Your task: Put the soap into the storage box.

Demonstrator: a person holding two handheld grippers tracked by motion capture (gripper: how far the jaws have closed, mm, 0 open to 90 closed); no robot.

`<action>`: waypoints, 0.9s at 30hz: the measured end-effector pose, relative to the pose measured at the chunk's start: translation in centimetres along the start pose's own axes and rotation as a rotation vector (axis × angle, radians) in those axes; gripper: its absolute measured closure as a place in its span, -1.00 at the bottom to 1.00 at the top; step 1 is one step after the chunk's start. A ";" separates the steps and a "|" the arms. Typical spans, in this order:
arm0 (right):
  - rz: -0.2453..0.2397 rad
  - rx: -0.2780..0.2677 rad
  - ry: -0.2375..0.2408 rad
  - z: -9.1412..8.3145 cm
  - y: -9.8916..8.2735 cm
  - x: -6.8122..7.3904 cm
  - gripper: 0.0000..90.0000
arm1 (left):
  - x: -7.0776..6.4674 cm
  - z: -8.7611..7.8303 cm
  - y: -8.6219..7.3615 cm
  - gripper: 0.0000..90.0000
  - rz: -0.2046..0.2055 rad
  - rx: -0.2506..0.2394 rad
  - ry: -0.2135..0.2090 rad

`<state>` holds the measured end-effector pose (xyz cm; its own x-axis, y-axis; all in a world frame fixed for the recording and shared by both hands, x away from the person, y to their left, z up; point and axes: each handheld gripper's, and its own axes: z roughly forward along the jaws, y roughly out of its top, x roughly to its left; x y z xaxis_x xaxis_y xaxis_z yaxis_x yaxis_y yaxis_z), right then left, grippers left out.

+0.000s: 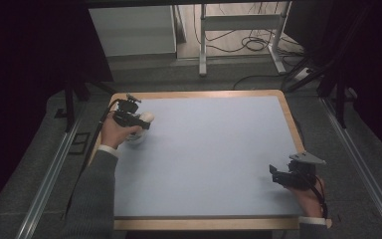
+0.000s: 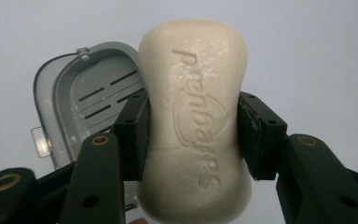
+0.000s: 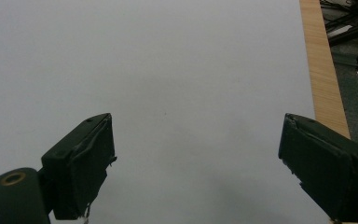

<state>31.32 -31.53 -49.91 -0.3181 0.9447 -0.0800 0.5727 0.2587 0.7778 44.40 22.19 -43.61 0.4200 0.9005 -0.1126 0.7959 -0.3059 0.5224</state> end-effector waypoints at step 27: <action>-0.005 0.006 -0.004 0.2 -0.1 0.0 -0.77 | 2.8 2.4 -0.6 0.10 -0.102 0.030 0.059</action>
<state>31.39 -31.55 -50.07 -0.3179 0.9441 -0.0866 0.5756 0.2648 0.7737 46.14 24.15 -46.27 0.3104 0.9439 -0.1130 0.8463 -0.2203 0.4851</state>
